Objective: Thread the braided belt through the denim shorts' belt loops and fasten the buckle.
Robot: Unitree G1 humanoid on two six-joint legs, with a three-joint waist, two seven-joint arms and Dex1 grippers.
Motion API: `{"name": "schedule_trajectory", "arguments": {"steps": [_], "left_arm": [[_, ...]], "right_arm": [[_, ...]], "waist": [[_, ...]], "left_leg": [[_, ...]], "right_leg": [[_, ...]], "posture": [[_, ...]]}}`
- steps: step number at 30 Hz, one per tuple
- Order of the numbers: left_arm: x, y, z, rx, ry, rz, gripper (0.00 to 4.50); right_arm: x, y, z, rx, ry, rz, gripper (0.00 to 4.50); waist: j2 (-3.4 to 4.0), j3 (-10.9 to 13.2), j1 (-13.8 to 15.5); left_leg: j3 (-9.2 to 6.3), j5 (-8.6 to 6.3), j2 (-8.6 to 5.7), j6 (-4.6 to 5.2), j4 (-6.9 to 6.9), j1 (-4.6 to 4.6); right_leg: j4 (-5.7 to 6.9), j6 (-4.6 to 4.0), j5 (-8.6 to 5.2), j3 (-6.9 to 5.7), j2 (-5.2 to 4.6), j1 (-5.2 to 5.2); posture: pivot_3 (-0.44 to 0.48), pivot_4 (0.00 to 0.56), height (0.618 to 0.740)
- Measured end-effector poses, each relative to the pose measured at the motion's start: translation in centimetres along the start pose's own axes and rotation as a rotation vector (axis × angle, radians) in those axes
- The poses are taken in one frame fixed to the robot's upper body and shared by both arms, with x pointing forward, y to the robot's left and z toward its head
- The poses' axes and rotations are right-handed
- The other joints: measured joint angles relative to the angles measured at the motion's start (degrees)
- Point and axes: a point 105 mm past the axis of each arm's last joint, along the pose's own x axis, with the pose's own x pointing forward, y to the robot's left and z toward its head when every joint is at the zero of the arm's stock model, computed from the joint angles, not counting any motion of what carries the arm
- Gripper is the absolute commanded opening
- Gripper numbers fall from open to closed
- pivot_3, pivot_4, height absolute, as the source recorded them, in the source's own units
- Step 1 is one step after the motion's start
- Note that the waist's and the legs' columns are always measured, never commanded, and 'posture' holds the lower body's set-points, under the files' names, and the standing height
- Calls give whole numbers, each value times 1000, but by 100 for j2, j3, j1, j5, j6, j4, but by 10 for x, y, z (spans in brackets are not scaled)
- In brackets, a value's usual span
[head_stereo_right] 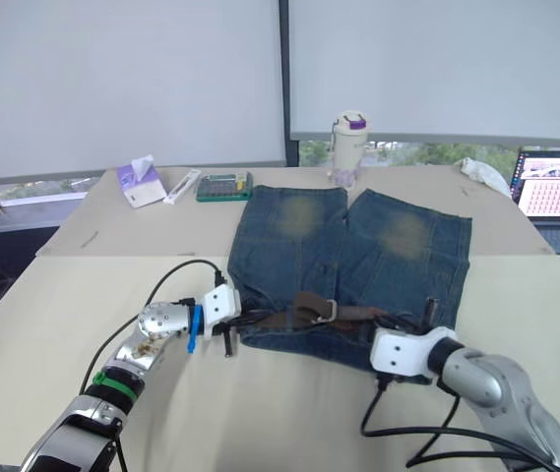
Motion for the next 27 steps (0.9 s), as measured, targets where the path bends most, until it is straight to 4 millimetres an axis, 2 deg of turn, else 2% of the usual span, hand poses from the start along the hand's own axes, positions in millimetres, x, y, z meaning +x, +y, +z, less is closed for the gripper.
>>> {"name": "schedule_trajectory", "arguments": {"steps": [5,10,12,17,21,27], "left_arm": [[0,-1,-1,-4,0,3,0],[-1,0,-1,-7,0,8,0],[-1,0,-2,-9,1,10,0],[-1,-1,-2,-19,-4,13,0],[-1,0,-1,-26,-15,18,0],[-16,7,7,-172,-111,76,0]], "right_arm": [[-15,4,-16,1,64,30,75],[-43,-1,-58,-22,221,29,75],[-52,-1,-68,-23,258,30,75],[-59,-3,-75,-45,264,24,75],[-59,-7,-73,-26,244,-1,75],[-55,-11,-69,171,169,-92,75]], "waist": [[-1,-6,-9],[-6,-5,1],[-5,-6,-1],[-4,-6,24],[-5,-6,51],[-9,-2,12]], "left_leg": [[5,-1,0,2,0,0],[11,-2,-1,4,0,0],[15,-3,-1,4,-1,2],[20,-3,0,4,0,0],[22,-3,2,5,2,-1],[21,-3,15,5,1,-7]], "right_leg": [[-1,4,-3,3,-5,0],[-3,5,-3,5,-4,3],[-2,5,-4,6,-3,3],[-4,8,-5,11,-9,5],[-6,8,-5,13,-9,6],[-3,3,-2,13,-6,-3]], "posture": [[0,150,740],[0,150,740],[0,150,740],[0,150,740],[0,150,740],[0,150,740]]}}
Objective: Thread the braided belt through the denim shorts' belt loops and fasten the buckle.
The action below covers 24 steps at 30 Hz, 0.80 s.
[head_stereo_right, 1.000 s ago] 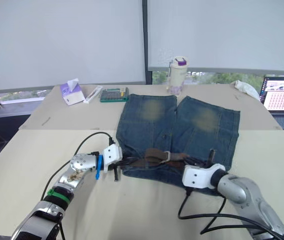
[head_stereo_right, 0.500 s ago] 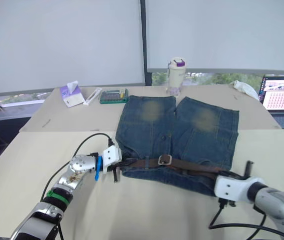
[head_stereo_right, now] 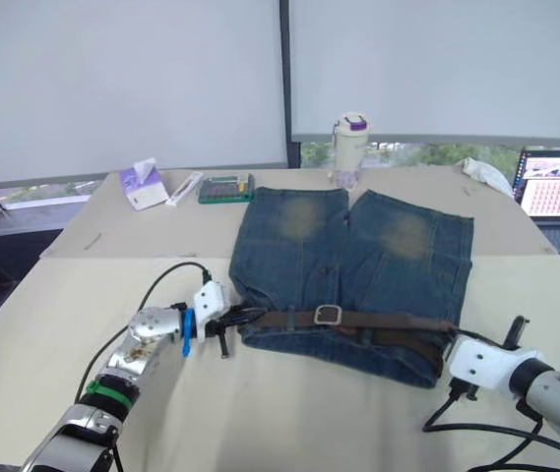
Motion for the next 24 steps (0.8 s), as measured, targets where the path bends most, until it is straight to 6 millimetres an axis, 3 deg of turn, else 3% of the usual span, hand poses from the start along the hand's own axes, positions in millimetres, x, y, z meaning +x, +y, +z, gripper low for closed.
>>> {"name": "schedule_trajectory", "arguments": {"steps": [3,7,14,16,20,24], "left_arm": [[-13,10,29,-59,-102,11,850],[-36,17,54,-62,-128,1,2153],[-76,-11,36,-141,17,-26,4461],[-82,-19,24,-149,69,1,4500],[-91,-20,7,-133,173,60,4500],[-93,-23,4,-121,193,63,4500]], "right_arm": [[1,0,2,108,-39,-6,0],[-6,-1,5,289,-101,35,1469],[-37,10,5,669,-217,204,3835],[-43,7,2,766,-243,216,4489],[-51,2,-7,838,-261,222,4489],[-51,-1,-10,843,-269,252,4489]], "waist": [[-5,5,-8],[-4,9,-24],[6,13,-61],[6,16,-56],[4,17,-24],[9,17,-17]], "left_leg": [[-4,0,4,0,1,-4],[-6,-1,5,2,-2,-2],[-42,-7,10,10,-7,4],[-42,-7,10,11,-7,3],[-41,-8,10,10,-7,2],[-35,-8,8,11,-7,-2]], "right_leg": [[2,-3,2,-2,1,-3],[-1,-3,1,0,0,-2],[-5,-6,-1,7,-1,3],[-6,-8,0,8,-2,3],[-9,-8,0,3,-1,2],[-9,-8,0,4,-2,-1]], "posture": [[0,150,740],[0,150,740],[0,150,740],[0,150,740],[0,150,740],[0,150,740]]}}
